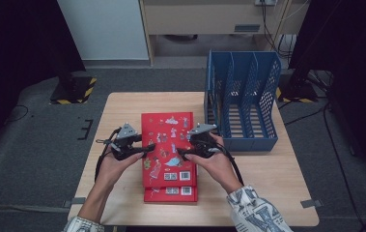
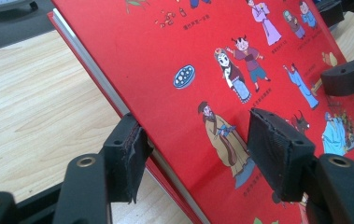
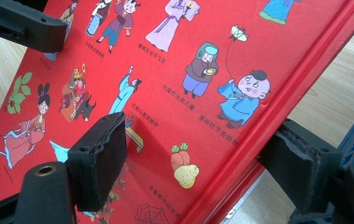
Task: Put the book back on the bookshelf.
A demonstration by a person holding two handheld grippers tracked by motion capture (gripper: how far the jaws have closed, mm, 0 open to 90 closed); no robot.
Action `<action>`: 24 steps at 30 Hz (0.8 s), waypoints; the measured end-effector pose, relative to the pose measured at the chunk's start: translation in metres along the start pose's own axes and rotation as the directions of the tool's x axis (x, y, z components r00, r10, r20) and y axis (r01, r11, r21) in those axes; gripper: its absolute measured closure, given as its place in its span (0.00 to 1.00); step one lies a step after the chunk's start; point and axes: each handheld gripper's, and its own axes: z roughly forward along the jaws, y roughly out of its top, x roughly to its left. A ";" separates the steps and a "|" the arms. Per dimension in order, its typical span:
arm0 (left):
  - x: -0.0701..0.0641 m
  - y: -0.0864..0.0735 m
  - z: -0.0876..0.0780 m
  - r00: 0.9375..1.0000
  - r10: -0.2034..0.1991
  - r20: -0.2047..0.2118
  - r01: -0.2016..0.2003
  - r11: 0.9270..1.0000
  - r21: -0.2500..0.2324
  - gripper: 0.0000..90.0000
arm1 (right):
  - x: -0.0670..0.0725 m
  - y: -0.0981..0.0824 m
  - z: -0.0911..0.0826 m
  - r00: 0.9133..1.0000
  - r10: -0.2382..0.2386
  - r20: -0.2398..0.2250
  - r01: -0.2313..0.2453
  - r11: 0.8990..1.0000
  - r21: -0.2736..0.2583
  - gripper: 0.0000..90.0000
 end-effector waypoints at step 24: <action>0.015 0.028 -0.003 0.999 0.001 -0.041 -0.003 0.998 -0.060 0.49 | -0.012 0.028 -0.004 0.998 0.006 0.064 0.000 0.996 -0.093 0.42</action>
